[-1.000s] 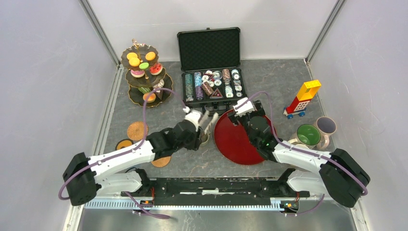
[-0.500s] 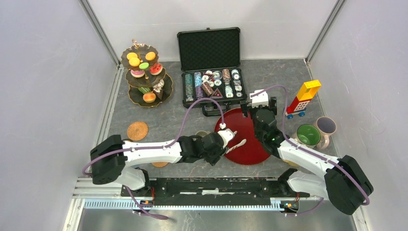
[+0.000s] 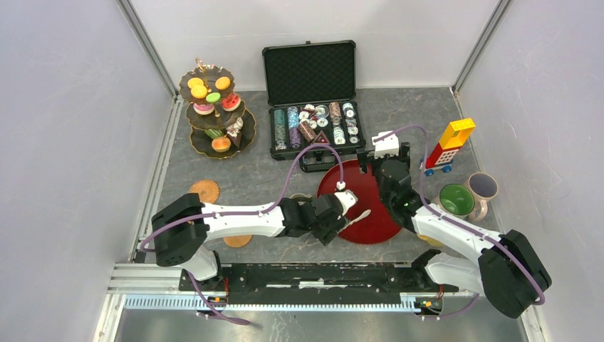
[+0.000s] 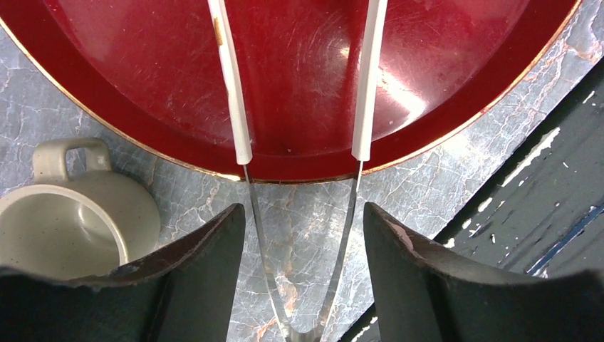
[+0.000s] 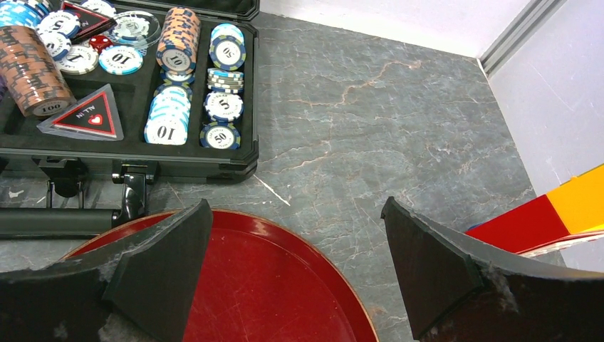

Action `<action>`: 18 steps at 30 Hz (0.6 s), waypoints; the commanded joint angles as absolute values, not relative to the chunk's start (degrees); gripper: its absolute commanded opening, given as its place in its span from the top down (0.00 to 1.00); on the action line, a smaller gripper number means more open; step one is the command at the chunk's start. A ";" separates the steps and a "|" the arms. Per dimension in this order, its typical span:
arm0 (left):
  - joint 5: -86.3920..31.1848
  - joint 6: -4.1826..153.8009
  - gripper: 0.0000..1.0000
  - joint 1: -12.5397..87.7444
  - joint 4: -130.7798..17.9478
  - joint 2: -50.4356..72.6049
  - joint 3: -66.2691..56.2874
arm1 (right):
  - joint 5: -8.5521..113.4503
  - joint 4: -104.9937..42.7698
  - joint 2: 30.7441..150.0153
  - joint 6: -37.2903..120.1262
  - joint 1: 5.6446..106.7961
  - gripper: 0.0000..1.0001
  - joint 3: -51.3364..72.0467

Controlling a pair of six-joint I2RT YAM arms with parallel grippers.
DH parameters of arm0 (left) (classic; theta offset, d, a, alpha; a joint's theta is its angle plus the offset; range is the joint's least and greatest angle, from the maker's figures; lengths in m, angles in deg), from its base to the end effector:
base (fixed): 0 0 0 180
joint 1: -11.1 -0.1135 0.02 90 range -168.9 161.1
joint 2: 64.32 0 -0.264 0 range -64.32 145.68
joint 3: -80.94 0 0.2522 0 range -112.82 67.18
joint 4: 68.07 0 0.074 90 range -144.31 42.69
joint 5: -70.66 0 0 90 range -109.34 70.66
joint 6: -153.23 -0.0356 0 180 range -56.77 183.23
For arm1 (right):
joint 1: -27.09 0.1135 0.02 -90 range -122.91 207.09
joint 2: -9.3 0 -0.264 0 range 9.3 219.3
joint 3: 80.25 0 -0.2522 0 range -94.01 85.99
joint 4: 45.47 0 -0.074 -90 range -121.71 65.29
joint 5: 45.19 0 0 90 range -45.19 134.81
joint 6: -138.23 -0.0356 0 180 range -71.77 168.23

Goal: Serve the afternoon tea
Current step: Place the clamp on the tray.

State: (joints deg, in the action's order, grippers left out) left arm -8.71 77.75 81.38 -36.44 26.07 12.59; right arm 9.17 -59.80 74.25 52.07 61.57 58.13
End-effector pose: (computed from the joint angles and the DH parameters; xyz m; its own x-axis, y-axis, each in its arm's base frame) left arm 0.1142 -0.2991 0.1951 -0.4859 0.6252 -0.6108 0.7918 0.6108 -0.0047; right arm 0.2108 0.1196 0.2367 -0.1296 -0.1550 -0.9794 0.0057 0.9876 -0.1571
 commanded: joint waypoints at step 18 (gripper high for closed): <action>-0.35 84.73 0.23 77.10 -30.11 4.83 14.33 | 13.66 -60.73 73.54 51.30 61.02 0.02 56.98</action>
